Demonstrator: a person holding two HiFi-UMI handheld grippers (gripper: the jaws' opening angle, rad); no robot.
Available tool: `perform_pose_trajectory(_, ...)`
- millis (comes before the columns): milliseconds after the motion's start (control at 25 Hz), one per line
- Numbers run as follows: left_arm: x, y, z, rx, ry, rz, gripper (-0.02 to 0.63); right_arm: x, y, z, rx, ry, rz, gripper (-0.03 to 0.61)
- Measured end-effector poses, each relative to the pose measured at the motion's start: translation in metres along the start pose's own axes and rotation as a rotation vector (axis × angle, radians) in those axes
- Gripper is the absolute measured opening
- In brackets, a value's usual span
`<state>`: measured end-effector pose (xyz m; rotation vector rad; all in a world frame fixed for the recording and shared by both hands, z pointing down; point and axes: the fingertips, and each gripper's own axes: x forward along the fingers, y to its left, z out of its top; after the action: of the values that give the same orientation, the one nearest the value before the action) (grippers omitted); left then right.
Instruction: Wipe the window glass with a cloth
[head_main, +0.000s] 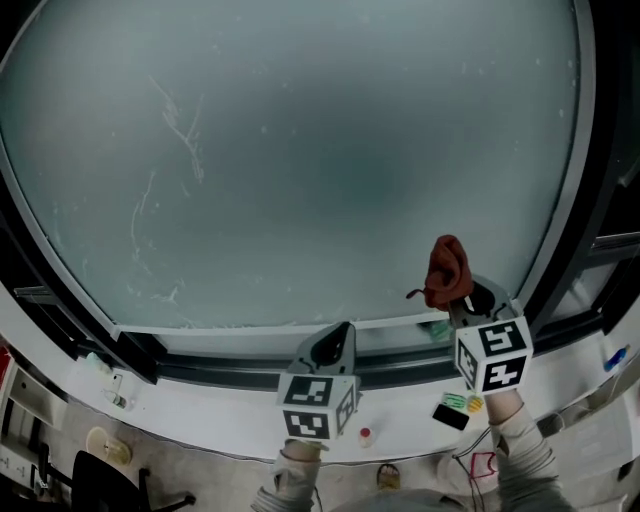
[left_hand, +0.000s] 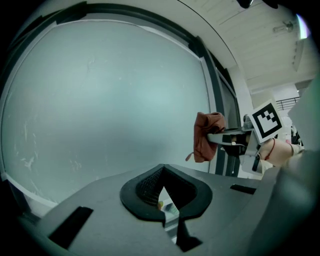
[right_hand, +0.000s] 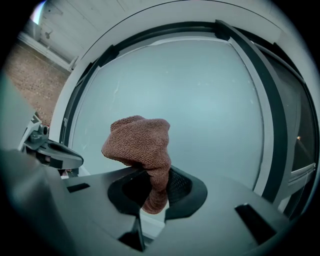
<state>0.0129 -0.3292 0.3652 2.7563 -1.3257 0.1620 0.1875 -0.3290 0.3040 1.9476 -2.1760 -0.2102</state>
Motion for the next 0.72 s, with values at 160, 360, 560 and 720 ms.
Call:
perform_pose_trajectory(160,-0.03,-0.002,-0.006,0.006,-0.006,0.003,0.005,-0.026,0.038,-0.006,0.02,0.005,0.037,0.048)
perform_pose_trajectory(360,-0.066,-0.008,-0.016,0.008,-0.001,-0.002,0.005,-0.058,0.078,-0.015,0.042,0.018,0.072,0.048)
perform_pose_trajectory(560,-0.098,-0.012,-0.03,-0.009,0.006,0.0,0.005,-0.088,0.113,-0.023,0.043,0.024,0.091,0.048)
perform_pose_trajectory(720,-0.118,-0.017,-0.047,-0.03,0.014,-0.001,0.005,-0.11,0.137,-0.035,0.055,0.037,0.111,0.048)
